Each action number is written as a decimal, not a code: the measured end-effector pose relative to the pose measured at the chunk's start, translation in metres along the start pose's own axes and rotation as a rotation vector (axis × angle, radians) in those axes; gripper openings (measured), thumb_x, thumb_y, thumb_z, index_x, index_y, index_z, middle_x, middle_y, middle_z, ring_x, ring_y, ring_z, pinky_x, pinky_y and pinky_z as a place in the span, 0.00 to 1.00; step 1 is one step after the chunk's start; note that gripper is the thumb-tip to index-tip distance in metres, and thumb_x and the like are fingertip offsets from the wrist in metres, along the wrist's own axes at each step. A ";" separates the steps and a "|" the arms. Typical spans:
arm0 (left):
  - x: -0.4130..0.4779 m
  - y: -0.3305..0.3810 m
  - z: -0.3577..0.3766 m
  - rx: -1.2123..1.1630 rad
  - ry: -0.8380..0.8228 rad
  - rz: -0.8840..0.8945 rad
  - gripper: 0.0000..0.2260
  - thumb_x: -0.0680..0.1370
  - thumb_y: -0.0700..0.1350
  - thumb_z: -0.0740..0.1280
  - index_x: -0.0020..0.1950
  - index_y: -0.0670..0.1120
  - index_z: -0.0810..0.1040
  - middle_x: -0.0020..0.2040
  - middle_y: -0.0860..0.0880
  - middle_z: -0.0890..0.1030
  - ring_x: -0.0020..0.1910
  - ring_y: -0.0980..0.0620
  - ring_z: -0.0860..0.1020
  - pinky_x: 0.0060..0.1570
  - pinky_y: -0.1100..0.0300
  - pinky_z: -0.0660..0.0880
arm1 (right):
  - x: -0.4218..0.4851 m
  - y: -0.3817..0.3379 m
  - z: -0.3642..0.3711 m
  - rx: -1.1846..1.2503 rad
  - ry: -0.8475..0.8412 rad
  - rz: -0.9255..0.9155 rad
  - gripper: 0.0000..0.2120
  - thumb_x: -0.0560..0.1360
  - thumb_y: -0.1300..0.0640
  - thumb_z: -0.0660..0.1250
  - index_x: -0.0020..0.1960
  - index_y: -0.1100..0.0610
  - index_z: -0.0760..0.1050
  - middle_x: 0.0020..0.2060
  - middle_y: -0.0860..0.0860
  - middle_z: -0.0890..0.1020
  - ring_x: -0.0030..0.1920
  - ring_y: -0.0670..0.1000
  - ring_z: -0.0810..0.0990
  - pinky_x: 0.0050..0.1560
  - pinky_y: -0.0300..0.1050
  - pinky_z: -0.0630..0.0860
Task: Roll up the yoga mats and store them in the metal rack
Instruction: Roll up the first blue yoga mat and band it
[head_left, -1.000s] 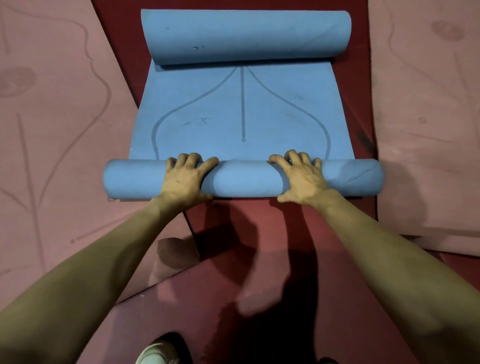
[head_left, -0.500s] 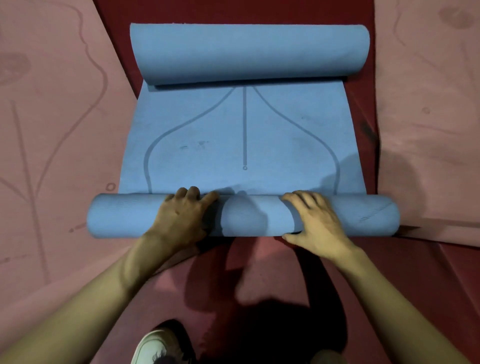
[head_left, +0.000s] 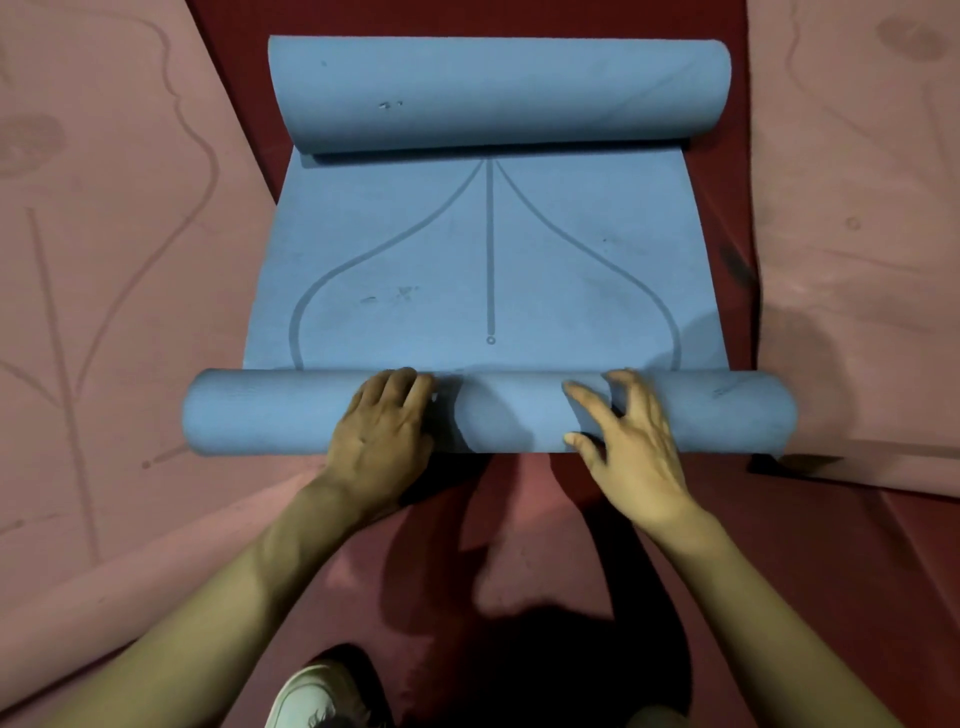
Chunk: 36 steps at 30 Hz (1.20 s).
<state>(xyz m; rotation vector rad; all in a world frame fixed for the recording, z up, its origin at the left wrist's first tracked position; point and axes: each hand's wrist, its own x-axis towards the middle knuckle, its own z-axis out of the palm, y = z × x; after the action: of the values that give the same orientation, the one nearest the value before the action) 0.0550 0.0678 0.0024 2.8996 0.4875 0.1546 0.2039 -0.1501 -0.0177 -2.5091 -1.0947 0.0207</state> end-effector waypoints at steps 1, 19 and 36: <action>0.002 -0.002 0.002 0.002 0.014 -0.007 0.20 0.66 0.44 0.55 0.54 0.41 0.73 0.51 0.38 0.79 0.47 0.38 0.78 0.52 0.51 0.69 | 0.001 -0.002 0.001 -0.030 0.029 0.005 0.26 0.67 0.57 0.76 0.64 0.53 0.76 0.59 0.64 0.73 0.62 0.60 0.65 0.58 0.61 0.71; 0.018 -0.010 0.008 0.034 -0.083 -0.051 0.23 0.68 0.49 0.58 0.58 0.39 0.75 0.62 0.32 0.74 0.59 0.35 0.72 0.58 0.34 0.70 | 0.045 -0.002 0.006 -0.098 0.025 0.021 0.23 0.72 0.44 0.62 0.60 0.57 0.77 0.55 0.65 0.75 0.58 0.59 0.67 0.59 0.67 0.70; 0.043 -0.032 0.011 0.020 -0.185 0.078 0.35 0.69 0.60 0.58 0.68 0.38 0.71 0.64 0.31 0.72 0.64 0.31 0.71 0.62 0.30 0.63 | 0.061 0.008 0.015 -0.088 -0.142 -0.112 0.43 0.63 0.45 0.77 0.73 0.55 0.64 0.69 0.64 0.64 0.72 0.63 0.58 0.70 0.65 0.46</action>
<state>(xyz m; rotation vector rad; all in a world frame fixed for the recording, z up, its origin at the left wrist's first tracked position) 0.0874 0.1097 -0.0116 2.9160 0.3468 -0.1079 0.2491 -0.1066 -0.0255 -2.5522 -1.3177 0.1232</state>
